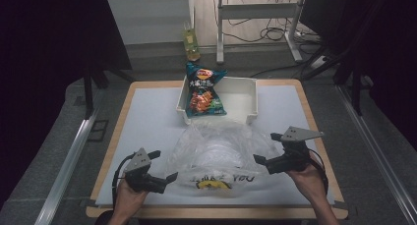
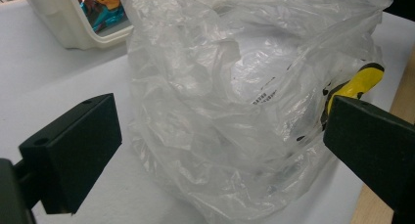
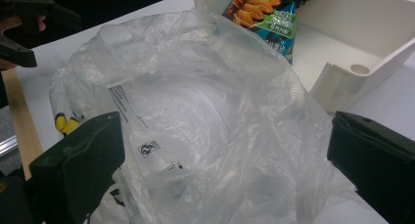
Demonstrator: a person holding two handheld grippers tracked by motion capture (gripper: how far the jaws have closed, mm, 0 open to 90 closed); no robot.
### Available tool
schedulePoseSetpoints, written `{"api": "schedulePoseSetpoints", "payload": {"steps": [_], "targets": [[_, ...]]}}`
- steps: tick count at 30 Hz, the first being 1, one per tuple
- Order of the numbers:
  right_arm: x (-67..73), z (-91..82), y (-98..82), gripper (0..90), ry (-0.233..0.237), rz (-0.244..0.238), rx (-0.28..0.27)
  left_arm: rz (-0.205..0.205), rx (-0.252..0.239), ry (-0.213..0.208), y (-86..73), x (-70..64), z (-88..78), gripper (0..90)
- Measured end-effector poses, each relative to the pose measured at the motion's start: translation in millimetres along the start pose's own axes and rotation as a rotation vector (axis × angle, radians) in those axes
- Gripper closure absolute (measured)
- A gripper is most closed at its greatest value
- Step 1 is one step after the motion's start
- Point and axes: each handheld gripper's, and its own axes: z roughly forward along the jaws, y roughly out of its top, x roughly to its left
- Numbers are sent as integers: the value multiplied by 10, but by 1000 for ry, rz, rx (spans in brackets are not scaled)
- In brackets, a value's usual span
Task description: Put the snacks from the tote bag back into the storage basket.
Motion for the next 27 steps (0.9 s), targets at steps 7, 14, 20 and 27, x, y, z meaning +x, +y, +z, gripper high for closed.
{"api": "schedulePoseSetpoints", "payload": {"steps": [7,14,20,27], "targets": [[37,-69,-30,7,-2,-5,-9,-8,-1,2,8,13,-33,6],[59,-148,-86,7,-11,0,-16,-5,-2,5,15,3,-44,6],[46,-219,-153,7,-23,15,-23,-4,-3,6,17,-1,-56,7],[31,-310,-219,7,-44,28,-44,-5,-5,6,17,-7,-72,6]]}}
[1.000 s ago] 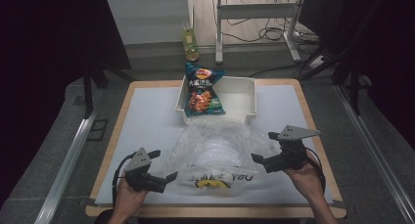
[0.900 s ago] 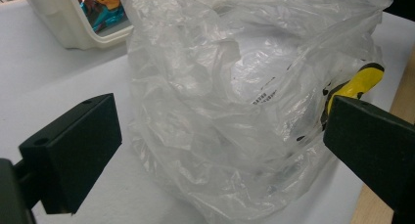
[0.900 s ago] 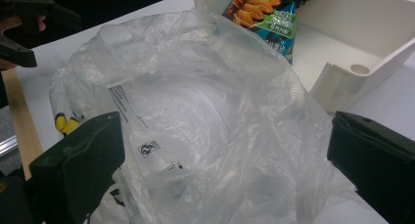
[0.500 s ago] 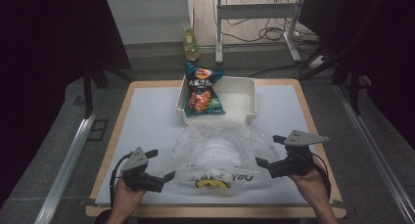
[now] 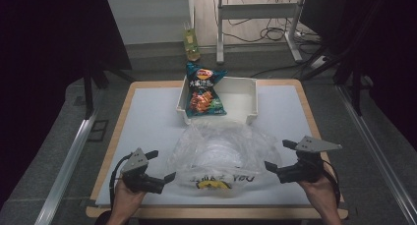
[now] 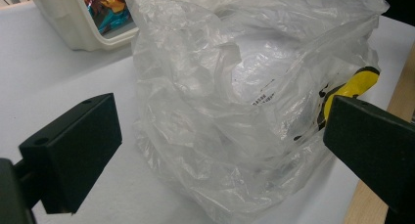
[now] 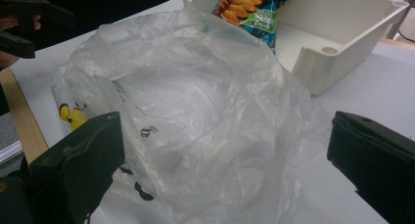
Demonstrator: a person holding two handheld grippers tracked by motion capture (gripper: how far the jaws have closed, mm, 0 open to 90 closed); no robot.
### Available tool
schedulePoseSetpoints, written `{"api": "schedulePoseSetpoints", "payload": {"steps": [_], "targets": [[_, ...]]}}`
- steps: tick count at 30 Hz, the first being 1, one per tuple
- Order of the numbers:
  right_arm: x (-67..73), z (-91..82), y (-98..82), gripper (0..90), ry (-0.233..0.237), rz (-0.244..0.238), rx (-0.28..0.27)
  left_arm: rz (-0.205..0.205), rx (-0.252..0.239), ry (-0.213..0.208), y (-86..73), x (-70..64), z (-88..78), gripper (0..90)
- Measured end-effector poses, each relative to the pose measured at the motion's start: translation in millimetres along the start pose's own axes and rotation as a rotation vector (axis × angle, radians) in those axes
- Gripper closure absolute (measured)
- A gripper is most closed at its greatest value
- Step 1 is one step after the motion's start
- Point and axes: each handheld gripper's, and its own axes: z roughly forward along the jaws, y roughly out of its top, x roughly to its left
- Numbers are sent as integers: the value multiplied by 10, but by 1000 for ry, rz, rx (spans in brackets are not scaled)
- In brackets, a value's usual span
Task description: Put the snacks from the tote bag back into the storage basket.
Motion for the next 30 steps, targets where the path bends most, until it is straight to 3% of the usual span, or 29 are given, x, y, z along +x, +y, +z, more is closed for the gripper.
{"api": "schedulePoseSetpoints", "payload": {"steps": [12,23,30], "targets": [[-9,-140,-168,6,-50,-7,-4,3,-5,11,-14,-10,-29,6],[-11,-313,-415,6,-80,17,-15,-1,-4,16,-30,2,-19,5],[-63,-357,-484,7,-94,33,-21,-2,-4,18,-29,13,-15,5]]}}
